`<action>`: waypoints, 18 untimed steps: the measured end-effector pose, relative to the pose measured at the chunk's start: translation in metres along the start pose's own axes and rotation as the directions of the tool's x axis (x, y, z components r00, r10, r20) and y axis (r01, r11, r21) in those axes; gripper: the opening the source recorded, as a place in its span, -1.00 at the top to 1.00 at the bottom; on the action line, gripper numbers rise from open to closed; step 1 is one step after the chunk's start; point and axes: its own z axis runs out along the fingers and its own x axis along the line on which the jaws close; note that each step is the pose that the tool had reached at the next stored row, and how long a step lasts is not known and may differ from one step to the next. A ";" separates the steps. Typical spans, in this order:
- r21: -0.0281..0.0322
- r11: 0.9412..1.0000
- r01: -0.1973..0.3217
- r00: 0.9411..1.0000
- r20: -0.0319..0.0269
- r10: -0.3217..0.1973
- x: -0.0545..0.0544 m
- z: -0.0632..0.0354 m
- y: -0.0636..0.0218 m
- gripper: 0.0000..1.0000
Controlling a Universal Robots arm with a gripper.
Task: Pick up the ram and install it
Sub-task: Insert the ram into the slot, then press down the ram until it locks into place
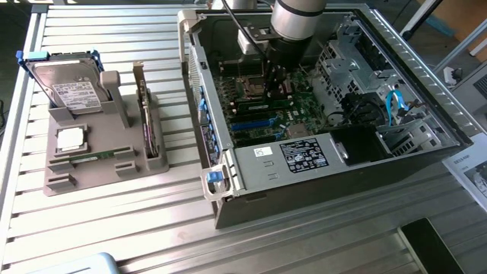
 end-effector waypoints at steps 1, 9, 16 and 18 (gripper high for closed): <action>0.000 1.000 0.000 1.000 0.000 0.000 0.000 0.0000 0.0001 0.79; 0.003 1.000 0.000 1.000 0.000 0.000 0.000 0.0012 0.0019 0.79; 0.010 1.000 0.000 1.000 0.000 0.000 0.000 0.0040 0.0019 0.79; 0.013 1.000 0.000 1.000 0.000 0.000 0.000 0.0051 0.0021 0.79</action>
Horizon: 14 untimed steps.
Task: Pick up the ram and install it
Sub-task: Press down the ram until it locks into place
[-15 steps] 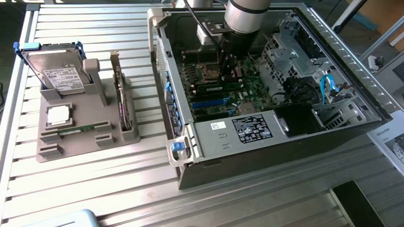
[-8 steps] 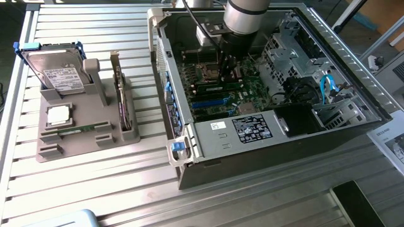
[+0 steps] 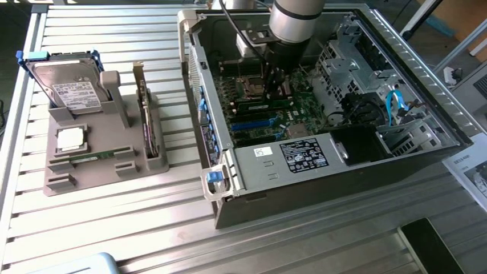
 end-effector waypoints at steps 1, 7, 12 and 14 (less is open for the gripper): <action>0.000 1.000 0.000 1.000 0.000 0.000 0.000 0.0001 0.0000 0.79; 0.002 1.000 0.000 1.000 0.000 0.000 0.000 0.0006 0.0002 0.79; 0.002 1.000 0.000 1.000 0.000 0.000 0.000 0.0010 0.0002 0.79; 0.003 1.000 0.000 1.000 0.000 0.000 0.000 0.0011 0.0003 0.79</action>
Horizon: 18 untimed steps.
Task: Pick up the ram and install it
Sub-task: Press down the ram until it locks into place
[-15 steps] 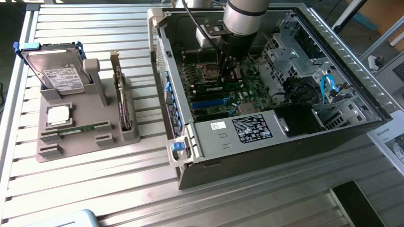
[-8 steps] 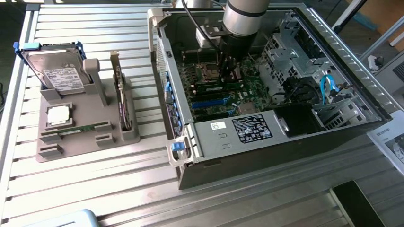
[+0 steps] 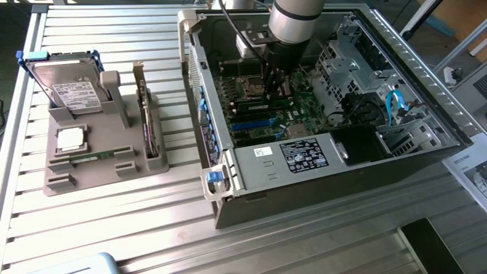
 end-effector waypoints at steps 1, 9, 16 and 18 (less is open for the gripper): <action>0.000 1.000 0.000 1.000 0.000 0.000 0.000 0.0001 0.0001 0.79; 0.002 1.000 0.000 1.000 0.000 0.000 0.000 0.0004 0.0010 0.79; 0.004 1.000 0.000 1.000 0.000 0.000 0.001 0.0010 0.0017 0.79; 0.006 1.000 0.000 1.000 0.000 0.000 0.001 0.0014 0.0022 0.79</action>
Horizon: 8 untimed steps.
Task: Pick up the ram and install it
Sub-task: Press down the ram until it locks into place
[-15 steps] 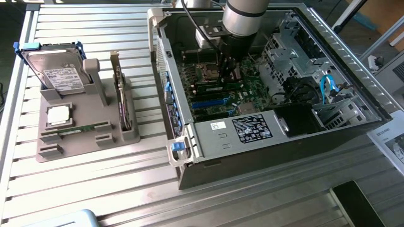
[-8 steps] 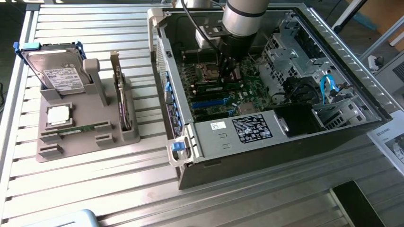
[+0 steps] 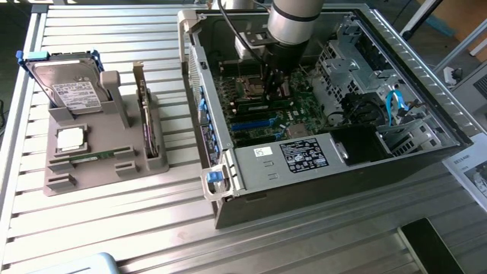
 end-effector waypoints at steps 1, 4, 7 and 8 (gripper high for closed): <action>0.000 1.000 0.000 1.000 0.000 0.000 0.000 0.0001 0.0001 0.79; 0.001 1.000 0.000 1.000 0.000 0.000 0.000 0.0002 0.0003 0.79; 0.002 1.000 0.000 1.000 0.000 0.000 0.000 0.0003 0.0005 0.79; 0.002 1.000 0.000 1.000 0.000 0.000 0.000 0.0003 0.0005 0.79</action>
